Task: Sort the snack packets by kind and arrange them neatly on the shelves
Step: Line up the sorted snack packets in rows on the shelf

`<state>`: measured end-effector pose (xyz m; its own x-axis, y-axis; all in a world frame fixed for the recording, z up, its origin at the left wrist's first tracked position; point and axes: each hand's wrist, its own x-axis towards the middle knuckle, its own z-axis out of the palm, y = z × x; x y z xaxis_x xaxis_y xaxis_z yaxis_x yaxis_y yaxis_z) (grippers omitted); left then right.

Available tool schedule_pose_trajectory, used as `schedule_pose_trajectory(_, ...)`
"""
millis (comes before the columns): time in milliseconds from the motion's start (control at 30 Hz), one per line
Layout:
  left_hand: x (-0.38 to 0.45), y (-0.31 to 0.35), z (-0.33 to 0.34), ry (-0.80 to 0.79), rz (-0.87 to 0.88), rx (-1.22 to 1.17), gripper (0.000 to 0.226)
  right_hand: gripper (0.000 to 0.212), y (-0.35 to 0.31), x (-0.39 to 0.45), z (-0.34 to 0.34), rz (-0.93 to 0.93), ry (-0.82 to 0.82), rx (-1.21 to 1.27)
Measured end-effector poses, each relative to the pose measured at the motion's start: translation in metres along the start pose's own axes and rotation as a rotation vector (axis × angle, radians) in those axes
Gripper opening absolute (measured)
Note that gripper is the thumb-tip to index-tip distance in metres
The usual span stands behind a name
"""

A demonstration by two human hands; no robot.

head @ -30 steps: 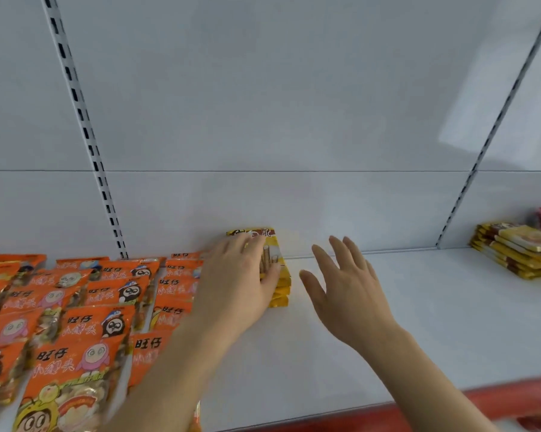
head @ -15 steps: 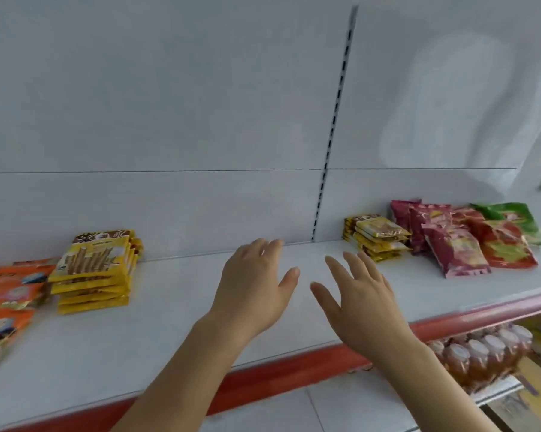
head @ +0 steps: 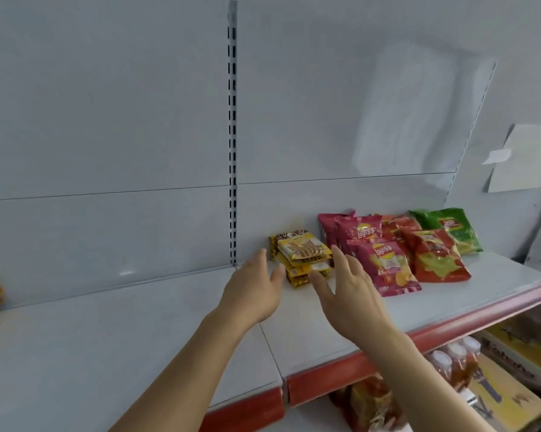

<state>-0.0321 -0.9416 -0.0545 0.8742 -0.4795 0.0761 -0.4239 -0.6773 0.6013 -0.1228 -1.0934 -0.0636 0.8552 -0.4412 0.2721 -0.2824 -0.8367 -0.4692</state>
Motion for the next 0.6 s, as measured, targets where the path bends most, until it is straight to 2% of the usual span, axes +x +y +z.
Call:
schedule_pose_trajectory(100, 0.034, 0.004, 0.008, -0.032, -0.109, -0.122, 0.070, 0.067, 0.001, 0.033, 0.001, 0.022, -0.008, -0.007)
schedule_pose_trajectory(233, 0.070, 0.013, 0.018, -0.060, -0.197, -0.309, 0.065, 0.061, 0.010, 0.078, 0.018, 0.075, -0.134, -0.055)
schedule_pose_trajectory(367, 0.097, 0.014, 0.041, -0.039, -0.228, -0.340, 0.060, 0.057, 0.016, 0.096, 0.025, 0.120, -0.155, 0.105)
schedule_pose_trajectory(467, 0.108, 0.018, 0.054, 0.006, -0.278, -0.327, 0.044, 0.054, 0.021, 0.097, 0.025, 0.072, -0.190, 0.179)
schedule_pose_trajectory(600, 0.099, 0.029, 0.061, 0.086, -0.330, -0.462, 0.032, 0.057, 0.032, 0.094, 0.020, 0.049, -0.183, 0.301)
